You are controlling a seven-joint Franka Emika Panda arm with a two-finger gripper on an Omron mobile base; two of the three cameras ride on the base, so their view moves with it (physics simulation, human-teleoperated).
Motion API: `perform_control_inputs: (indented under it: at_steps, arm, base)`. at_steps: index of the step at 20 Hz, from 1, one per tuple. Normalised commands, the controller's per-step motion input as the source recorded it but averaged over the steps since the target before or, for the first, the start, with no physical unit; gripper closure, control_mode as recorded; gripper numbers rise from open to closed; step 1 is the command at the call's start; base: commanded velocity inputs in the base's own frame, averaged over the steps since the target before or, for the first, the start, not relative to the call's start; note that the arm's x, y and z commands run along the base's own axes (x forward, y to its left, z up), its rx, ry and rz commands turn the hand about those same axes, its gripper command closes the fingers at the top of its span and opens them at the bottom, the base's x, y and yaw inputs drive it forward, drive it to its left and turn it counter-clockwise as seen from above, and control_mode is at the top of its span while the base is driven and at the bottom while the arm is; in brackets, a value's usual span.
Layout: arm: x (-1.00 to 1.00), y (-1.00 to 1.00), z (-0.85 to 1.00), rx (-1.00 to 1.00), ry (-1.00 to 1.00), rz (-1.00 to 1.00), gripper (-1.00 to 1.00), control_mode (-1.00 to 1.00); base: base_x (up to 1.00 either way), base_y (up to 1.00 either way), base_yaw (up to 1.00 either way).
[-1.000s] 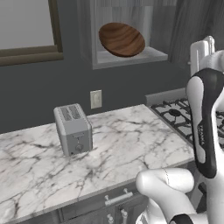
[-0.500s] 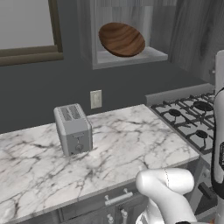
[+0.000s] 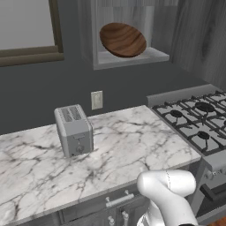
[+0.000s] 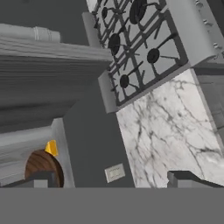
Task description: Pick the mug and place it in the sink. Pick the bowl and place it in the open cabinet and then close the cabinet.
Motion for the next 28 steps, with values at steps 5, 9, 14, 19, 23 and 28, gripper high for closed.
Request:
perform_control_inputs:
  at_steps: [5, 9, 14, 19, 23, 28]
  arm:
    - [-0.34, -0.35, 0.00, 0.00, 0.00, -0.05, -1.00, -1.00]
    - [-0.09, -0.38, 0.00, 0.00, 0.00, -0.03, -1.00, -1.00]
    - [0.00, -0.35, 0.00, 0.00, 0.00, 0.00, -1.00, -1.00]
    - [0.00, -0.39, 0.00, 0.00, 0.00, 0.00, -1.00, -1.00]
    - [0.06, -0.21, 0.00, 0.00, 0.00, 0.00, -1.00, -1.00]
    - [0.04, -0.29, -0.05, 0.00, 0.00, 0.00, -1.00, -1.00]
  base:
    - [0.00, 0.00, 0.00]
    - [0.00, 0.00, 0.00]
    - [0.00, 0.00, 0.00]
    - [0.00, 0.00, 0.00]
    - [0.00, 0.00, 0.00]
    - [0.00, 0.00, 0.00]
